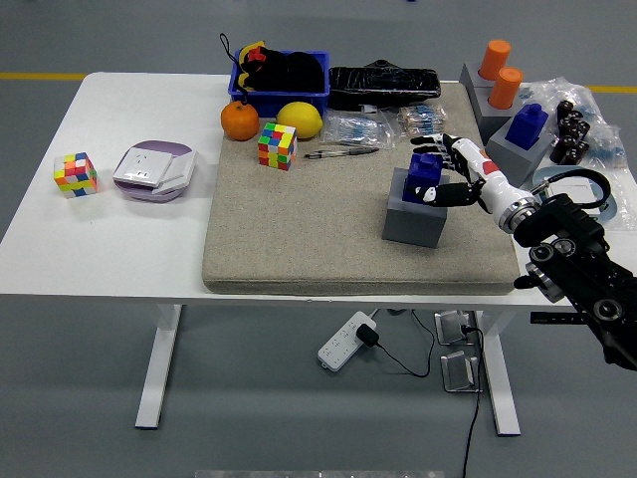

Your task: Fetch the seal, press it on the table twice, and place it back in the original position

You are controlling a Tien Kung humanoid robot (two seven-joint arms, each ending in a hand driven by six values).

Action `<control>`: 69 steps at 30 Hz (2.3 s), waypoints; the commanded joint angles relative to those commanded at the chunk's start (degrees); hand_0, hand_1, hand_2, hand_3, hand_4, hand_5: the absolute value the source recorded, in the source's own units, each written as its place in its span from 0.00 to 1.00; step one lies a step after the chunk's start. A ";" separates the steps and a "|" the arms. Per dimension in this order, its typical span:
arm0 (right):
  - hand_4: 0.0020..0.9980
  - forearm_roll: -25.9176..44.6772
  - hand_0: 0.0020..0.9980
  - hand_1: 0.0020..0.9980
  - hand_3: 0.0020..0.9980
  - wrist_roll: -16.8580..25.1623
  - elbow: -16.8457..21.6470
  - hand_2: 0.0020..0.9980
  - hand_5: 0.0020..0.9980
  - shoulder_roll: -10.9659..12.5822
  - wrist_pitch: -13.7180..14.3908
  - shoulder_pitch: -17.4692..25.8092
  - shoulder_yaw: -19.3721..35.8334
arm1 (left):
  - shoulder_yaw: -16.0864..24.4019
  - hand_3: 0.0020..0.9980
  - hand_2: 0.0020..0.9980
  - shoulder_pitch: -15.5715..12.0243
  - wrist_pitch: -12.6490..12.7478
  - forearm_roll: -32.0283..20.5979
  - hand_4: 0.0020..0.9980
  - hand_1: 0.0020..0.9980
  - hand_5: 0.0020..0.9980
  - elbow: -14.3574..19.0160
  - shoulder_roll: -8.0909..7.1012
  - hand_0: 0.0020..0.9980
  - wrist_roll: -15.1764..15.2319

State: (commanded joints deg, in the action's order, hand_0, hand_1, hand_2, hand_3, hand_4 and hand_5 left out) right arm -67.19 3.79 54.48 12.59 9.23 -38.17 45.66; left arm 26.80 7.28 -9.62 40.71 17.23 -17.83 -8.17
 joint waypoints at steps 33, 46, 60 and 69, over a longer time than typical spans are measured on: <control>0.53 -0.35 0.60 0.47 0.51 1.05 1.33 0.47 0.00 0.54 2.96 -0.41 -1.08 | 0.05 0.82 0.76 -0.12 -0.10 -0.11 0.75 0.80 0.31 -0.11 0.19 0.83 -0.01; 0.57 -2.70 0.59 0.45 0.49 -0.25 8.84 0.45 0.00 3.11 2.44 0.72 3.91 | 0.33 0.82 0.76 -0.36 -0.10 -0.13 0.75 0.80 0.31 -0.12 0.25 0.83 0.00; 0.59 -4.91 0.59 0.45 0.49 -1.08 13.24 0.45 0.00 7.35 1.90 5.00 12.24 | 0.60 0.82 0.76 -0.55 -0.08 -0.09 0.75 0.80 0.31 -0.22 0.29 0.83 -0.02; 0.59 -5.12 0.58 0.45 0.49 -0.98 13.53 0.45 0.00 9.41 1.95 8.89 16.55 | 0.82 0.82 0.76 -0.71 -0.07 0.11 0.75 0.80 0.31 -0.21 0.29 0.83 0.03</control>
State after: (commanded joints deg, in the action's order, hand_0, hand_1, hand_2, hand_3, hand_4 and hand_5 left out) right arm -72.30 2.81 68.00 22.00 11.18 -29.29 62.21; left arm 27.62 6.57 -9.68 40.82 17.02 -17.54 -8.14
